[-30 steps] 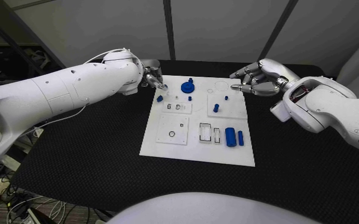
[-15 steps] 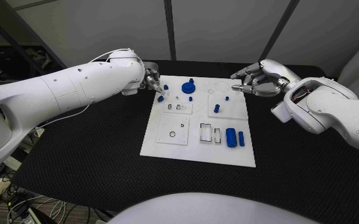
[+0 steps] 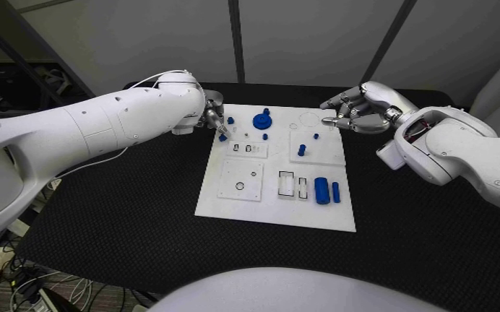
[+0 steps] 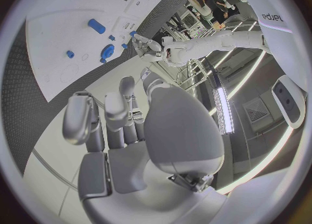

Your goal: Assemble the parts on the task board

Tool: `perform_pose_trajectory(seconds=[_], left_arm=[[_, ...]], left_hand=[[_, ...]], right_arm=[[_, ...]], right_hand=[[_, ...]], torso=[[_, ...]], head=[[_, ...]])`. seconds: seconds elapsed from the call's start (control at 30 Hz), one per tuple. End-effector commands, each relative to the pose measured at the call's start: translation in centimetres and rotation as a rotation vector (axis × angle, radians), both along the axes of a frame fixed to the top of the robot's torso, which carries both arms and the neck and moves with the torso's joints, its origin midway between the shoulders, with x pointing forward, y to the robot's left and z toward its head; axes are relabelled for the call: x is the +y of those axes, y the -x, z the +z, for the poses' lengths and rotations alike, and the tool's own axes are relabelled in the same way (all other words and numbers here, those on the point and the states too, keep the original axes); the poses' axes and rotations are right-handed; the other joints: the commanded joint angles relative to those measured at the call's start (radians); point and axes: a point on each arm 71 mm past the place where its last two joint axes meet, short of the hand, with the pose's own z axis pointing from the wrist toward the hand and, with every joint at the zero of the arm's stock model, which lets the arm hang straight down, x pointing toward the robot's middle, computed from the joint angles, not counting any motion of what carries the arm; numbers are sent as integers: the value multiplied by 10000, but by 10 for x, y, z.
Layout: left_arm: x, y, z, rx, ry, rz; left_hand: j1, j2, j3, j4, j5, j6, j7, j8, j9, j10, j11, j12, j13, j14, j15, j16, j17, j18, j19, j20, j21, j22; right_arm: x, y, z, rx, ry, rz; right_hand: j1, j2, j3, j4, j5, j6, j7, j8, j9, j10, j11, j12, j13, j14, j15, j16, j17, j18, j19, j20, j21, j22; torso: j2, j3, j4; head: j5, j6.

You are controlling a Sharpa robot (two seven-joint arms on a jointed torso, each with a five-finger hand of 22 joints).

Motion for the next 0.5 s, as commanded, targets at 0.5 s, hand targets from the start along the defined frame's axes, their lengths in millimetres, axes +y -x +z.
perform_pose_trajectory(seconds=[0.5], left_arm=[[-6, -2, -6, 338, -267, -166]], left_hand=[[679, 326, -145, -161, -5, -39, -70, 25, 74, -39, -3, -31, -90, 599, -83, 51, 1012, -535, 63, 3, -36, 5]], right_arm=[[2, 0, 1, -51, -26, 107]], right_hand=[[-96, 16, 3, 46, 48, 74, -21, -32, -10, 46, -19, 36, -5, 50, -2, -24, 14, 106, 66, 22, -45, 6]], torso=[[1, 6, -2]], head=[[-38, -35]])
